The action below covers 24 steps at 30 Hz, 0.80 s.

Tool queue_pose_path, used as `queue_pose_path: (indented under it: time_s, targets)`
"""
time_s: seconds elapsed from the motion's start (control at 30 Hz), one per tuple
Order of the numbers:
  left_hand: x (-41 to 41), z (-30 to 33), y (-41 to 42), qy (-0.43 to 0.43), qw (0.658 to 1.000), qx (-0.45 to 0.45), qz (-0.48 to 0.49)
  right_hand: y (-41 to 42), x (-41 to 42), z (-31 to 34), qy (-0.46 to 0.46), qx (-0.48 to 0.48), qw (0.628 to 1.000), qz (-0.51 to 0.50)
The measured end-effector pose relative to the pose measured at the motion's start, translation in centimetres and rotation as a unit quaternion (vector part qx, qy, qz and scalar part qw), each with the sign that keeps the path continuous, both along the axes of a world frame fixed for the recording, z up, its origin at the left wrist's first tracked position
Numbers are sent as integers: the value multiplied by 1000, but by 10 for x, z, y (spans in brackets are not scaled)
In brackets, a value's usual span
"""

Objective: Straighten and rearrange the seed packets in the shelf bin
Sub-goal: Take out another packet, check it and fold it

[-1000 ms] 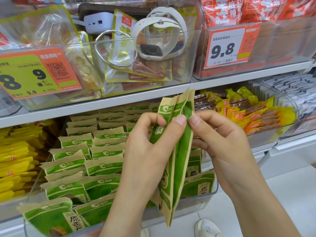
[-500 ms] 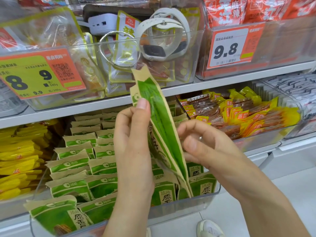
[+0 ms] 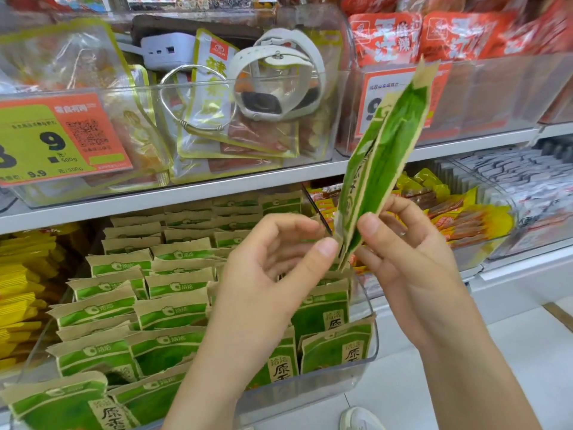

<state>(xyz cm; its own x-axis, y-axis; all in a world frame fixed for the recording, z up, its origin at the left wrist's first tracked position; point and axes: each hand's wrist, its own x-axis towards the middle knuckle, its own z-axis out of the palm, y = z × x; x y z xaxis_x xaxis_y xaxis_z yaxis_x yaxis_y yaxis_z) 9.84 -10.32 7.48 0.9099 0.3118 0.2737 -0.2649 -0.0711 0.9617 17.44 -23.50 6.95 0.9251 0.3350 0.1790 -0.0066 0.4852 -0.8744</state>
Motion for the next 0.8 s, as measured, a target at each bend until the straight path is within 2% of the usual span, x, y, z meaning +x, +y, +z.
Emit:
queue_pose_path:
  time_s: [0.1, 0.3, 0.43, 0.57, 0.7, 0.8]
  targets:
    - [1, -2, -7, 6, 998, 58, 13, 1, 1, -5, 4, 4, 1000, -1]
    - [2, -3, -4, -5, 997, 72, 12, 0, 2, -8, -12, -17, 1000, -10]
    - [2, -4, -1, -23, 994, 90, 61, -2, 2, -8, -17, -43, 998, -37]
    - [3, -7, 5, -33, 993, 83, 83, -5, 2, -5, 7, -63, 996, -69]
    - [2, -8, 5, -33, 993, 84, 71, -4, 3, -8, -13, -89, 993, -81]
    - [1, -5, 1, -23, 999, 29, 37, -3, 5, -12, -29, -77, 992, -94]
